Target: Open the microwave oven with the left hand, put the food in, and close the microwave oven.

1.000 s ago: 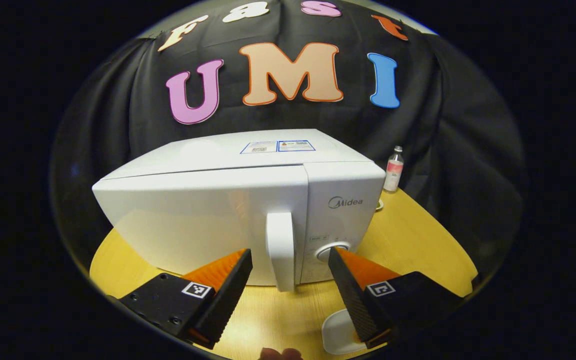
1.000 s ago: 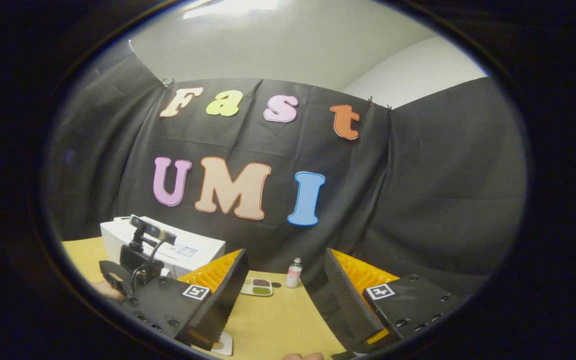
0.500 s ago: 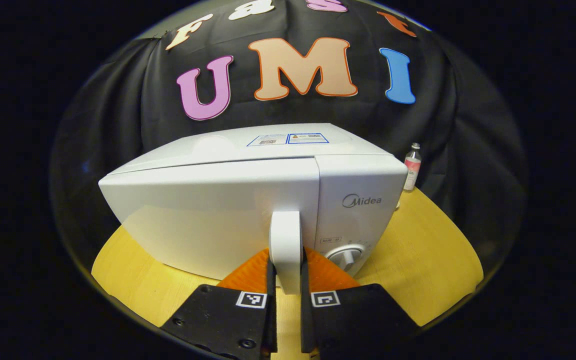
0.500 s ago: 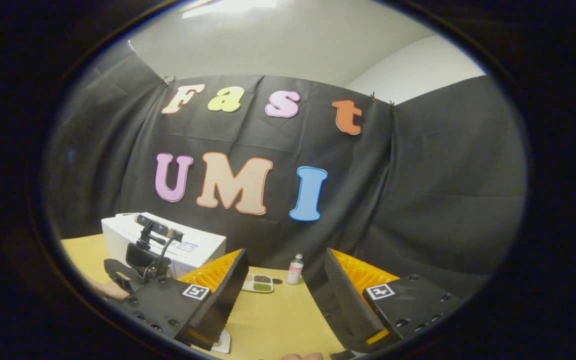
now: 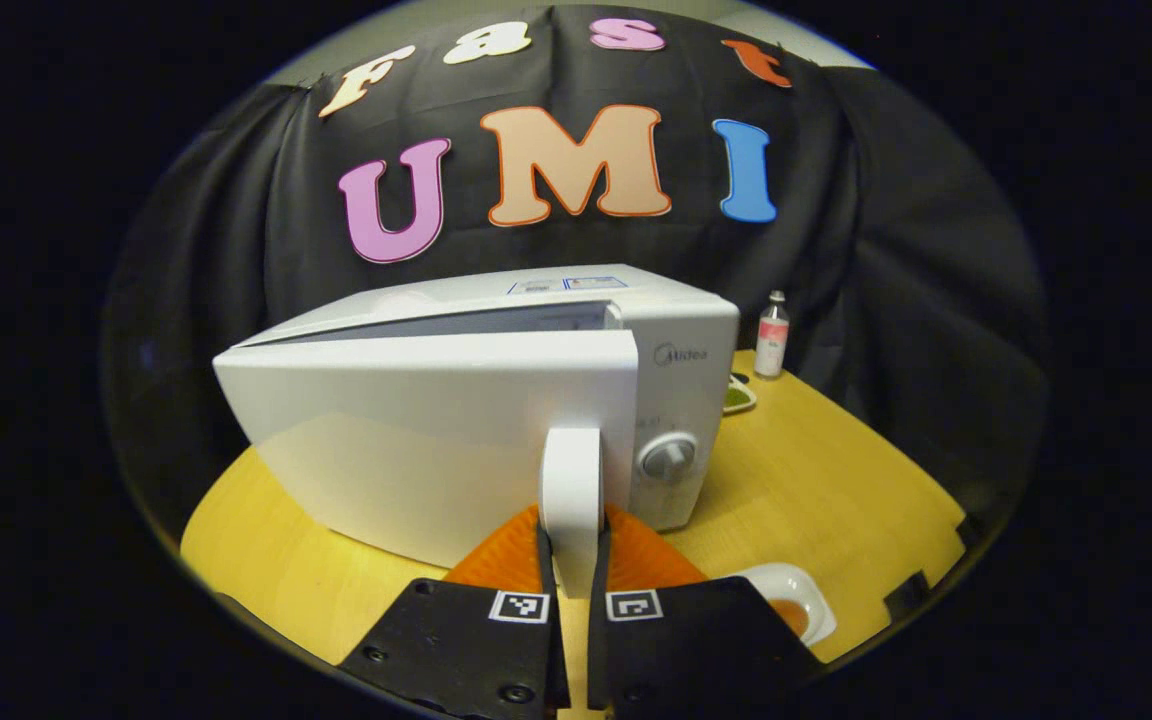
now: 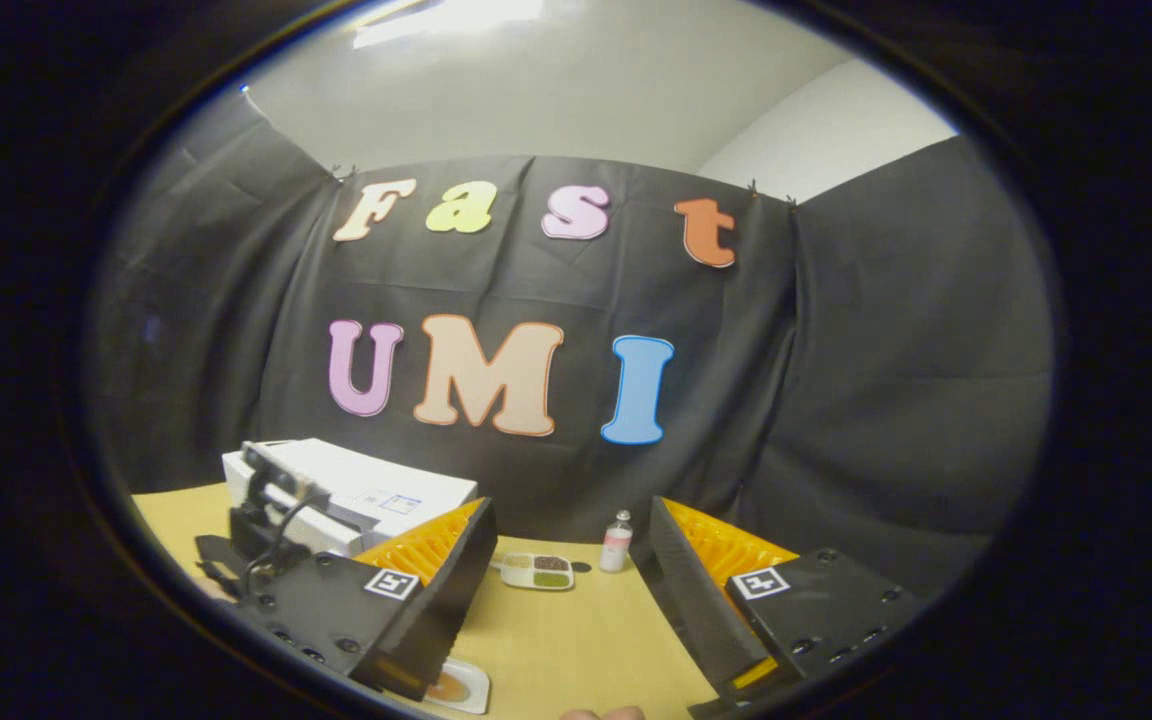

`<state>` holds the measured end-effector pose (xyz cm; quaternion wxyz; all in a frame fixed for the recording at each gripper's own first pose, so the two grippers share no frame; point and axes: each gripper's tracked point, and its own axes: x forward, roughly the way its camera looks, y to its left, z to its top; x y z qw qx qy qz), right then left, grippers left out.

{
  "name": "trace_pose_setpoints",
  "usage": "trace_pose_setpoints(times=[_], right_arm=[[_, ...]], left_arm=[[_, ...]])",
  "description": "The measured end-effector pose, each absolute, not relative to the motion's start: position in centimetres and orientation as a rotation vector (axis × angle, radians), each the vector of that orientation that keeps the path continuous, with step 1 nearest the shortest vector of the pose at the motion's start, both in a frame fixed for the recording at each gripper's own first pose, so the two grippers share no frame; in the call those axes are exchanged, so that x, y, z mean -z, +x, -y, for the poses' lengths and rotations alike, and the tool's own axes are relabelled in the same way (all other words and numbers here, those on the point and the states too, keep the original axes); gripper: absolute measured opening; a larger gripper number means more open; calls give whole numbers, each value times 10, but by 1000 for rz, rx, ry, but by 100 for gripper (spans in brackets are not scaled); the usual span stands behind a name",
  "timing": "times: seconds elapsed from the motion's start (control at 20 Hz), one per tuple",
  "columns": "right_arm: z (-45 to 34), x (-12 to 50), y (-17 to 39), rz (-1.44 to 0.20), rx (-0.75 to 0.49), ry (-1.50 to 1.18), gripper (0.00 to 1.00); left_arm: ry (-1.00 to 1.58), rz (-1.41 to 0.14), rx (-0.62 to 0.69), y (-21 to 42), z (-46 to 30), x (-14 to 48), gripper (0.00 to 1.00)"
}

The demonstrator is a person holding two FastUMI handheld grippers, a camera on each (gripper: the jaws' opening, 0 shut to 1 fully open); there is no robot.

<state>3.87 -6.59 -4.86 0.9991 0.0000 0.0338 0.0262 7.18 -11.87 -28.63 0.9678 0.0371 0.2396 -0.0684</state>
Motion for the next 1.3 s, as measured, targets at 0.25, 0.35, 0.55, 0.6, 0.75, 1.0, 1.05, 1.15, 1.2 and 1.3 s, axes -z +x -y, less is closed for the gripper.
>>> trace_pose_setpoints(times=[0.25,0.35,0.55,0.6,0.75,1.0,1.05,1.15,1.2,1.3], right_arm=[[36,56,46,-94,-116,47,97],[18,56,48,-94,-159,59,97],[-18,59,50,-109,-254,45,97],[-28,58,50,-109,-280,48,97],[-51,60,47,-105,-352,42,97],[-85,61,54,-97,-455,46,97],[-92,62,55,-93,-475,41,97],[-108,70,58,-106,-502,33,97],[-117,77,59,-130,-509,29,97],[-130,81,59,-152,-490,20,97]], left_arm=[[15,-528,90,-4,66,284,7],[20,-535,40,-23,44,282,7],[1,-563,-39,-51,6,279,7],[-5,-565,-59,-57,-5,279,7],[-19,-565,-147,-78,-51,276,7],[-215,-577,-215,-110,-119,274,6],[-217,-581,-198,-112,-125,275,6],[-180,-573,-135,-112,-134,276,6],[-155,-581,-104,-113,-140,276,6],[-125,-582,-37,-112,-153,276,6]])
